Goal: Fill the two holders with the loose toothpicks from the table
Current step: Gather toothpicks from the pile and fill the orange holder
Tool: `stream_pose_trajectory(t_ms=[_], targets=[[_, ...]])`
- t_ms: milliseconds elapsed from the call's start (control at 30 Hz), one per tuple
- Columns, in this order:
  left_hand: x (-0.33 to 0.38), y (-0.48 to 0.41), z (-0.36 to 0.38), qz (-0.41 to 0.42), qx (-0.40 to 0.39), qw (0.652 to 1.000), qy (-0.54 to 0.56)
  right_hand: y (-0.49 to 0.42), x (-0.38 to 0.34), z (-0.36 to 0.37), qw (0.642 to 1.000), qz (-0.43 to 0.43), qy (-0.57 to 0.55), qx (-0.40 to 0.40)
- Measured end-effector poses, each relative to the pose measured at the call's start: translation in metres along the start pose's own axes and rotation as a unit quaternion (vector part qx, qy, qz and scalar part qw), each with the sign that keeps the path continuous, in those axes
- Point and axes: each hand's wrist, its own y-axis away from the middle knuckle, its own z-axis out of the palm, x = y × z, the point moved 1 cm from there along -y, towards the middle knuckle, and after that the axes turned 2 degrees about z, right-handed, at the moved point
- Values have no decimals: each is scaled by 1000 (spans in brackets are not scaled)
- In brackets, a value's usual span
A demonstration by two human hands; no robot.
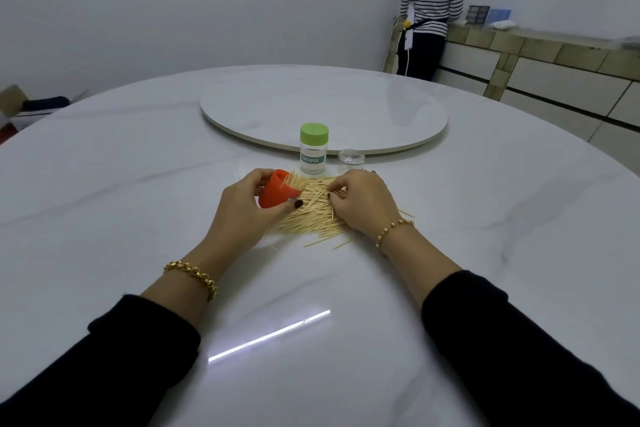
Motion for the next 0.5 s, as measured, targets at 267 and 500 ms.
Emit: stream_pose_trajectory(t_ms=[267, 500], targets=[[1, 0, 1, 3, -2, 1000, -8, -10, 0, 4, 1000, 28, 3, 0], [1, 0, 1, 5, -8, 1000, -10, -12, 0, 6, 999, 33, 17, -4]])
